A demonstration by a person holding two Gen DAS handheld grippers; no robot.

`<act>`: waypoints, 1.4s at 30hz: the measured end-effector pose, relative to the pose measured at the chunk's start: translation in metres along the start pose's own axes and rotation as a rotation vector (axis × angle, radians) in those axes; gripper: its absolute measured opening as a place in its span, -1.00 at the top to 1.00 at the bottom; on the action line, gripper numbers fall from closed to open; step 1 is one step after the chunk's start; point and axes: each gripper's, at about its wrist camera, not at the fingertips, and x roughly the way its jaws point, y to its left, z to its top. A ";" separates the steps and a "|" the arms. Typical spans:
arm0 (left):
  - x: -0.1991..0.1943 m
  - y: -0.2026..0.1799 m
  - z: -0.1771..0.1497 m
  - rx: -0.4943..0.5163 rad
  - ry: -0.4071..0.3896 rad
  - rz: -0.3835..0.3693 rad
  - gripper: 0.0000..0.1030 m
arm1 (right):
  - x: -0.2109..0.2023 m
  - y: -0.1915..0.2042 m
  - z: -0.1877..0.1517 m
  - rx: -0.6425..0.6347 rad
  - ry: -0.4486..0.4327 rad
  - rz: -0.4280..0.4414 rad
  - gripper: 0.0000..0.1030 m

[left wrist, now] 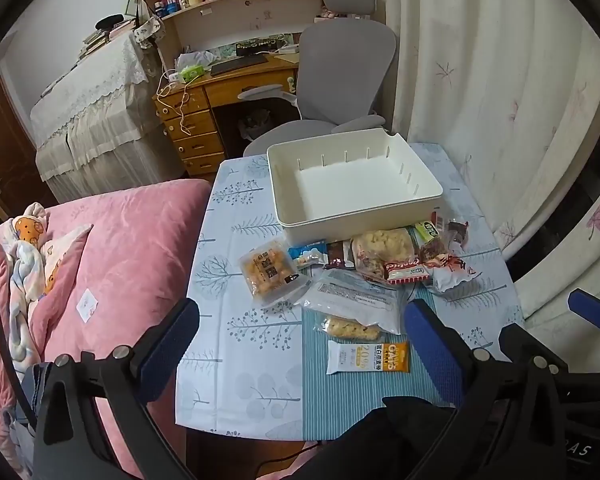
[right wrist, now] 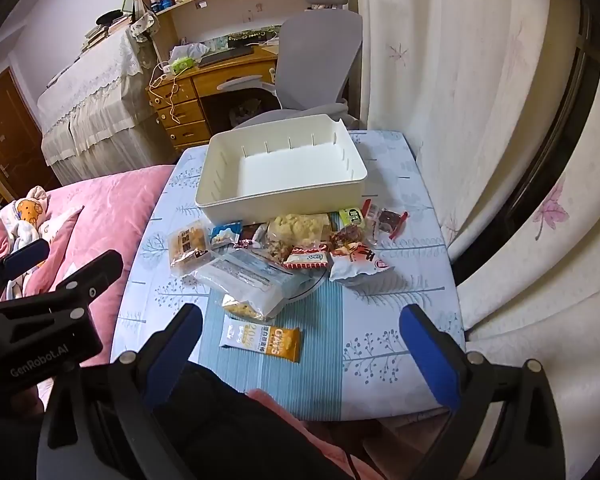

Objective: Organize snacks

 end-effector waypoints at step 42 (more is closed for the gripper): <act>0.015 -0.003 -0.034 -0.216 0.134 0.063 -0.82 | 0.020 -0.012 -0.008 -0.172 -0.055 0.181 -0.90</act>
